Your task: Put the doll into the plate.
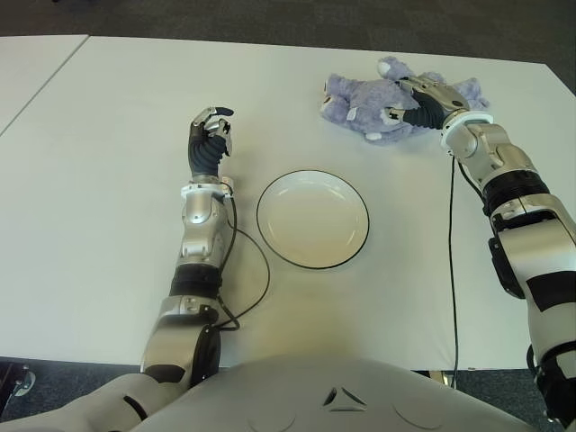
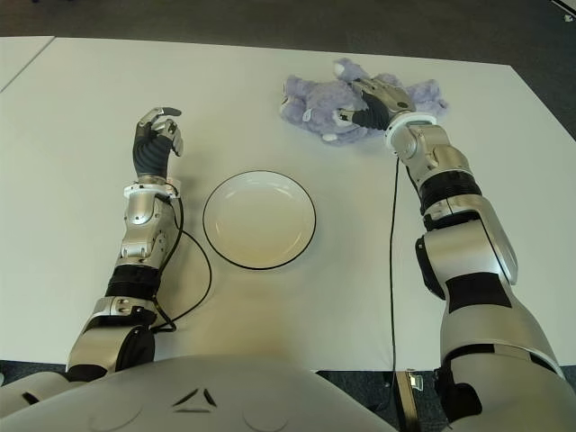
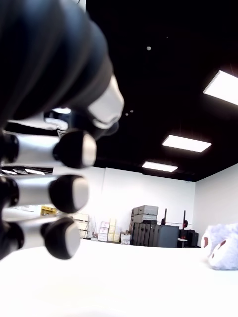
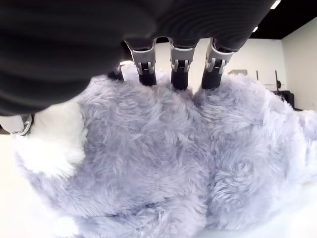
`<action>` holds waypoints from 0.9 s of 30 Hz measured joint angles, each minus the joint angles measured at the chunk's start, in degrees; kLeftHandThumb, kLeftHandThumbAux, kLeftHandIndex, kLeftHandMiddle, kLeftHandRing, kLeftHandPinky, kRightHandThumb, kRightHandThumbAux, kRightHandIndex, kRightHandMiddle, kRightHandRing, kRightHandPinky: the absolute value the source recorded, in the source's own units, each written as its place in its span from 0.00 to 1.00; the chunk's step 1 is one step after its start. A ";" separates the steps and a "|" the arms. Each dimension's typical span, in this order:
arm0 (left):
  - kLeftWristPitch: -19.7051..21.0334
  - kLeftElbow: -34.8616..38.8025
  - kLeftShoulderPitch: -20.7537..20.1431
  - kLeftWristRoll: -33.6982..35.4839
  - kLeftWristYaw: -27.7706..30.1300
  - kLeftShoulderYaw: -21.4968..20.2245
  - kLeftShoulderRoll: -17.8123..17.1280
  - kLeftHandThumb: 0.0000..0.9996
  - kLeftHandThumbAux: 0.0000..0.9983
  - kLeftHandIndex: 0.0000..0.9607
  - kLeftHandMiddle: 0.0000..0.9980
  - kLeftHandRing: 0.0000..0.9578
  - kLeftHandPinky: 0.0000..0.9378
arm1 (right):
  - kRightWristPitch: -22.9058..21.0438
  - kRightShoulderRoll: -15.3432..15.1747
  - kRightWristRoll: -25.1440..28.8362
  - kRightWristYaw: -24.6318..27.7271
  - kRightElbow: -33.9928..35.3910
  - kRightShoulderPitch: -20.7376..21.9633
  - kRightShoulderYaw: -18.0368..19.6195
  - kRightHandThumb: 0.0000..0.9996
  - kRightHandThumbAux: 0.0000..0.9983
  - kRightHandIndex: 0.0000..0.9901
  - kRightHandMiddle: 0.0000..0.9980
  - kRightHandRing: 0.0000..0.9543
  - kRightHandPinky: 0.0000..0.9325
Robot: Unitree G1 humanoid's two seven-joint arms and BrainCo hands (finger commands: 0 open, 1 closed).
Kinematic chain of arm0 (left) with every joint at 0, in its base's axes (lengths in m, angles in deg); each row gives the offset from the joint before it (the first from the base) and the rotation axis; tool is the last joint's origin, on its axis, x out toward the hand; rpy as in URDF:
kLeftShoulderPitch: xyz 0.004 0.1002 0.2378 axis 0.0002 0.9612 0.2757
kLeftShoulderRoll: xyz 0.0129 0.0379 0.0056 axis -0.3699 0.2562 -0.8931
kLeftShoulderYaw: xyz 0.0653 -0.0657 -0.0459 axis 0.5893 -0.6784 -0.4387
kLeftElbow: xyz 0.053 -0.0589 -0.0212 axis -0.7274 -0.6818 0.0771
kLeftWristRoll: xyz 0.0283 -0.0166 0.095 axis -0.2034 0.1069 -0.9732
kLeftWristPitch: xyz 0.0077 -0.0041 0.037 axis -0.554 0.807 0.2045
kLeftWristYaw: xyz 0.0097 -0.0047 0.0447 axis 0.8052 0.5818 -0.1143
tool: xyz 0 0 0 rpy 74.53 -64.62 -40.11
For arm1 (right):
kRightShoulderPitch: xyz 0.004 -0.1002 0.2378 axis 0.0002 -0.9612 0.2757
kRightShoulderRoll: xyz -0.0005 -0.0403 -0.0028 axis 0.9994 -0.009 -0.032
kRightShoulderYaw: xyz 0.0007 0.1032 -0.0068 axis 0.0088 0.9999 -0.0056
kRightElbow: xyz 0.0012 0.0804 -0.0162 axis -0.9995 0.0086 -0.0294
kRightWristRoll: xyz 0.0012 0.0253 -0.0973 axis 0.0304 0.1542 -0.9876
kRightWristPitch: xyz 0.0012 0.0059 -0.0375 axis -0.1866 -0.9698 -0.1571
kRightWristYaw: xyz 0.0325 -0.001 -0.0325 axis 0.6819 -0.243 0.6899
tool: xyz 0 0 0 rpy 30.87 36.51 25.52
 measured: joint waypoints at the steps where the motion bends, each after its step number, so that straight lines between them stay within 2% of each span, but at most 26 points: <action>1: 0.00 0.01 0.02 0.02 0.00 0.04 0.00 0.71 0.71 0.46 0.88 0.92 0.92 | 0.13 0.07 0.08 0.00 -0.05 -0.08 -0.02 0.42 0.23 0.00 0.00 0.00 0.00; 15: 0.04 0.68 0.56 0.07 -0.22 0.34 0.00 0.71 0.71 0.46 0.88 0.92 0.91 | 2.40 1.00 2.69 0.28 -1.29 -0.75 -0.06 0.41 0.24 0.00 0.00 0.00 0.00; 27: 1.08 2.43 1.60 0.72 -0.22 0.53 0.00 0.71 0.71 0.46 0.88 0.92 0.91 | 2.99 3.32 6.20 1.79 -3.10 -1.58 0.11 0.38 0.28 0.00 0.00 0.00 0.00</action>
